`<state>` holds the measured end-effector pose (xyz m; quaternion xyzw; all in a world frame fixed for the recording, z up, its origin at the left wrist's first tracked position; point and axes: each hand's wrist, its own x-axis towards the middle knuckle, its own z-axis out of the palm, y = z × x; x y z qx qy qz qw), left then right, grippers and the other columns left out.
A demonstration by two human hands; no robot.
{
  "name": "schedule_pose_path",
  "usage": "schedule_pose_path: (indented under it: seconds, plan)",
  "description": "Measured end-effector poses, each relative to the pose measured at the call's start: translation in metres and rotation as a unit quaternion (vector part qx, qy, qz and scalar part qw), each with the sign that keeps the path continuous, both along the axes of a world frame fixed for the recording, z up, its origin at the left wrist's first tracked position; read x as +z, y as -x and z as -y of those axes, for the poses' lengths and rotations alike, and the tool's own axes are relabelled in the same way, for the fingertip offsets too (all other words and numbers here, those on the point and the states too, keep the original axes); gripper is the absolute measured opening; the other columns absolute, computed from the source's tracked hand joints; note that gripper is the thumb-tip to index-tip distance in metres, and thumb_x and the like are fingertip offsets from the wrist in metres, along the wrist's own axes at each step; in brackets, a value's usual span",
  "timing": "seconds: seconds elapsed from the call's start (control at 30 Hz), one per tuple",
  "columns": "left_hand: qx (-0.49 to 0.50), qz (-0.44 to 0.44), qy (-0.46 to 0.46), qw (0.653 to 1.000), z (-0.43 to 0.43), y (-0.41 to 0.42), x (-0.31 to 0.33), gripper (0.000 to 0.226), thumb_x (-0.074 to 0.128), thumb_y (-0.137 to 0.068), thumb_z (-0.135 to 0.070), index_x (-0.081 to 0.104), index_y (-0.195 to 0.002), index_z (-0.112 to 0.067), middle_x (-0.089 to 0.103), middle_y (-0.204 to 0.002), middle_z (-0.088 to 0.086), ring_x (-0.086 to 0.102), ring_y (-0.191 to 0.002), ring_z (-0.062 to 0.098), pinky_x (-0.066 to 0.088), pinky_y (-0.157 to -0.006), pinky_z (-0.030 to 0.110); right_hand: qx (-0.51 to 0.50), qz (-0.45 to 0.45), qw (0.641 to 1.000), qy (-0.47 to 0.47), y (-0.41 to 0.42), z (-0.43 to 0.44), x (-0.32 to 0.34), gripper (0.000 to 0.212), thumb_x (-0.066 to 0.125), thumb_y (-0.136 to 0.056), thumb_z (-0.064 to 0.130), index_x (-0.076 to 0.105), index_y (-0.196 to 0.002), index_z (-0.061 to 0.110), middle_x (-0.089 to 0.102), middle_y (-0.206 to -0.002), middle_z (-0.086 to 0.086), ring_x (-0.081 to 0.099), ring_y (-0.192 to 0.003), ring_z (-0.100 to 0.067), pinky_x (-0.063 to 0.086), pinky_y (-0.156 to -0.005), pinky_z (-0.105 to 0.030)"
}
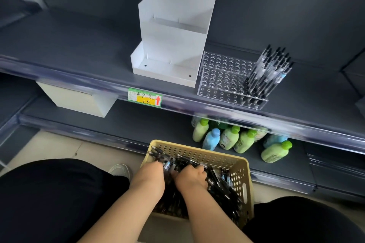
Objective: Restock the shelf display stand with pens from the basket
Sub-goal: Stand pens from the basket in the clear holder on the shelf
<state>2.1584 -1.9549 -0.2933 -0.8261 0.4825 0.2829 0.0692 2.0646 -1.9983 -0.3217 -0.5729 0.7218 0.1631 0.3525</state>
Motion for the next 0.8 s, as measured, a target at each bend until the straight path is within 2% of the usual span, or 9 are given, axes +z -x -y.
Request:
schedule_pose_path:
  seconds: [0.1, 0.33, 0.43, 0.5, 0.53, 0.6, 0.7, 0.73, 0.8]
  plan:
    - [-0.004, -0.005, 0.012, 1.0, -0.01, -0.004, 0.002, 0.021, 0.047, -0.092, -0.014, 0.059, -0.108, -0.019, 0.061, -0.105, 0.002, 0.06, -0.095, 0.021, 0.048, -0.075, 0.028, -0.008, 0.004, 1.0, -0.006, -0.001, 0.001, -0.001, 0.064, 0.047, -0.085, 0.062, 0.05, -0.131, 0.018, 0.03, -0.143, -0.005, 0.029, -0.13, -0.026, 0.032, -0.103, -0.039]
    - [0.014, -0.043, 0.024, 0.999, -0.018, -0.005, 0.006, 0.031, 0.049, -0.092, -0.02, 0.057, -0.121, -0.024, 0.06, -0.112, 0.003, 0.06, -0.098, 0.021, 0.051, -0.082, 0.028, -0.06, 0.039, 0.997, -0.005, 0.001, 0.003, -0.002, 0.061, 0.051, -0.08, 0.058, 0.056, -0.125, 0.018, 0.041, -0.138, -0.004, 0.035, -0.128, -0.026, 0.034, -0.102, -0.039]
    - [0.03, -0.055, 0.048, 0.997, -0.019, -0.004, 0.01, 0.035, 0.047, -0.093, -0.02, 0.052, -0.127, -0.026, 0.06, -0.114, 0.002, 0.06, -0.1, 0.021, 0.049, -0.081, 0.026, -0.084, 0.084, 0.993, 0.018, 0.002, 0.003, -0.003, 0.049, 0.047, -0.078, 0.056, 0.065, -0.089, 0.012, 0.06, -0.102, -0.006, 0.053, -0.108, -0.026, 0.043, -0.086, -0.029]
    - [0.038, -0.066, 0.068, 0.995, -0.021, -0.002, 0.012, 0.041, 0.047, -0.093, -0.02, 0.045, -0.133, -0.028, 0.06, -0.113, 0.002, 0.06, -0.098, 0.02, 0.05, -0.08, 0.027, -0.099, 0.148, 0.983, 0.047, 0.005, 0.001, 0.003, 0.039, 0.047, -0.088, 0.041, 0.05, -0.061, 0.012, 0.053, -0.068, -0.002, 0.057, -0.082, -0.021, 0.039, -0.07, -0.023]
    - [0.043, -0.075, 0.078, 0.993, -0.022, 0.0, 0.014, 0.043, 0.047, -0.093, -0.02, 0.042, -0.135, -0.029, 0.06, -0.112, 0.001, 0.061, -0.096, 0.019, 0.051, -0.079, 0.028, -0.121, 0.193, 0.971, 0.067, 0.007, 0.0, 0.007, 0.037, 0.049, -0.09, 0.033, 0.044, -0.057, 0.016, 0.049, -0.06, 0.0, 0.053, -0.072, -0.021, 0.038, -0.067, -0.022]
    - [0.055, -0.098, 0.094, 0.989, -0.026, 0.004, 0.018, 0.047, 0.048, -0.092, -0.02, 0.037, -0.137, -0.029, 0.06, -0.111, 0.0, 0.062, -0.093, 0.018, 0.052, -0.079, 0.028, -0.167, 0.281, 0.938, 0.113, 0.013, -0.007, 0.016, 0.027, 0.052, -0.088, 0.023, 0.047, -0.062, 0.021, 0.055, -0.063, 0.0, 0.053, -0.065, -0.02, 0.041, -0.064, -0.024]
    - [0.077, -0.133, 0.127, 0.98, -0.032, 0.009, 0.025, 0.049, 0.051, -0.088, -0.017, 0.037, -0.133, -0.031, 0.062, -0.106, -0.002, 0.065, -0.088, 0.017, 0.054, -0.08, 0.032, -0.204, 0.357, 0.896, 0.17, 0.021, -0.016, 0.033, 0.005, 0.054, -0.088, 0.021, 0.054, -0.085, 0.018, 0.066, -0.085, -0.005, 0.059, -0.071, -0.017, 0.042, -0.057, -0.022]
    - [0.085, -0.145, 0.134, 0.977, -0.034, 0.01, 0.027, 0.046, 0.052, -0.087, -0.016, 0.039, -0.128, -0.032, 0.063, -0.102, -0.003, 0.065, -0.085, 0.017, 0.054, -0.079, 0.032, -0.213, 0.376, 0.882, 0.187, 0.023, -0.019, 0.037, 0.003, 0.055, -0.088, 0.02, 0.053, -0.09, 0.018, 0.066, -0.087, -0.004, 0.06, -0.072, -0.016, 0.042, -0.057, -0.021]
    - [0.11, -0.179, 0.149, 0.966, -0.04, 0.013, 0.031, 0.034, 0.053, -0.086, -0.016, 0.043, -0.114, -0.033, 0.064, -0.094, -0.005, 0.066, -0.079, 0.016, 0.055, -0.075, 0.034, -0.224, 0.417, 0.85, 0.23, 0.029, -0.025, 0.048, 0.017, 0.057, -0.089, 0.017, 0.047, -0.103, 0.02, 0.066, -0.087, -0.002, 0.062, -0.075, -0.015, 0.044, -0.063, -0.02]
